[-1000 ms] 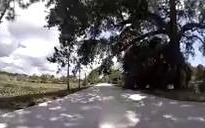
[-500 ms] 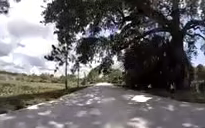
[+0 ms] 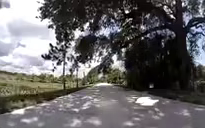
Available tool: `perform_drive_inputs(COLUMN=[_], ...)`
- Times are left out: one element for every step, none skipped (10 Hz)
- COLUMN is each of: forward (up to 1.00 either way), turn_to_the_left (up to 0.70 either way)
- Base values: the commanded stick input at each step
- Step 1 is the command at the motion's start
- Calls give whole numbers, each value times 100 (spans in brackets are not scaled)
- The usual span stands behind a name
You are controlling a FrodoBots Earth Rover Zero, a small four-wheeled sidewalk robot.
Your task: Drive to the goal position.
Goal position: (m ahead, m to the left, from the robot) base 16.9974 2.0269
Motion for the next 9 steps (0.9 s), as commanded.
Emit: perform_drive_inputs(forward=[70, 70, 70, 70, 70, 70, 70, 70, 70], turn_to_the_left=[0, -35, -32, -9, 0, 0, 0, 0, 0])
